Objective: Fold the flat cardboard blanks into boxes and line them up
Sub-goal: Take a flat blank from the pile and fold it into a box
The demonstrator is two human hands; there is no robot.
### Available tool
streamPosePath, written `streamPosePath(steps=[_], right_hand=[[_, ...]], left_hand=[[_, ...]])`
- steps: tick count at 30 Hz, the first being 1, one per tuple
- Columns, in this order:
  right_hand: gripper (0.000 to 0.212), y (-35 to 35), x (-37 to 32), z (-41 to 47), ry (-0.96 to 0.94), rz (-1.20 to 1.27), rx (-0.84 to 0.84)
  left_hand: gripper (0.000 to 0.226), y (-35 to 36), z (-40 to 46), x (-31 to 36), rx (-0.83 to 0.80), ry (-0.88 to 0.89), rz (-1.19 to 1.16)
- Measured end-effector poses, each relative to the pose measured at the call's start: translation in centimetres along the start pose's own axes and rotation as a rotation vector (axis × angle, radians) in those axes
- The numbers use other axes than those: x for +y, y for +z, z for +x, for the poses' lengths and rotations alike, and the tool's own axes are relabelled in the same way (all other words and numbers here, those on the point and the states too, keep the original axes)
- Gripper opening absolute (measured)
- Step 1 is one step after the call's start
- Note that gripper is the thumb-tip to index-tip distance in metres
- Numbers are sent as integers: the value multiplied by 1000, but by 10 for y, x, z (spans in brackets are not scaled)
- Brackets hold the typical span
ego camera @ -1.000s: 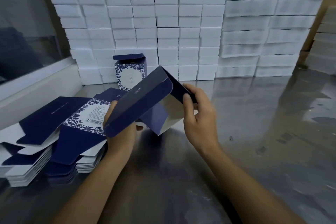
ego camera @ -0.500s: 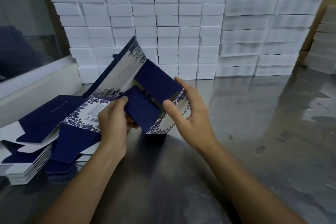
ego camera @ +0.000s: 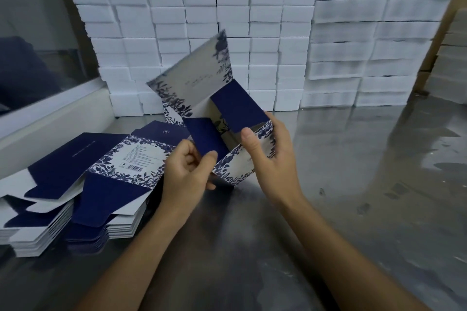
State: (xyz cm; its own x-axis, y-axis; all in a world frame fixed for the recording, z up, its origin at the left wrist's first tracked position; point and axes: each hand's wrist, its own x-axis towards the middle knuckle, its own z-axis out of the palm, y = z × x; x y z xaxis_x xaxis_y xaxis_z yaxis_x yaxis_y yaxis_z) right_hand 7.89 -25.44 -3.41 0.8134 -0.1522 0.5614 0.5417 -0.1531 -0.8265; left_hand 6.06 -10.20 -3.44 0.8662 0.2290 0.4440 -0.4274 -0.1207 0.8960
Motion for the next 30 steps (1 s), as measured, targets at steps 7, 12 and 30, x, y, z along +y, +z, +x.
streamPosePath(steps=[7, 12, 30], right_hand=[[54, -2, -2, 2, 62, 57, 1], [54, 0, 4, 2, 205, 199, 12], [58, -6, 7, 2, 307, 217, 10]], left_hand=[[44, -1, 0, 2, 80, -82, -172], [60, -6, 4, 1, 99, -115, -214], [50, -12, 8, -1, 115, -158, -147]])
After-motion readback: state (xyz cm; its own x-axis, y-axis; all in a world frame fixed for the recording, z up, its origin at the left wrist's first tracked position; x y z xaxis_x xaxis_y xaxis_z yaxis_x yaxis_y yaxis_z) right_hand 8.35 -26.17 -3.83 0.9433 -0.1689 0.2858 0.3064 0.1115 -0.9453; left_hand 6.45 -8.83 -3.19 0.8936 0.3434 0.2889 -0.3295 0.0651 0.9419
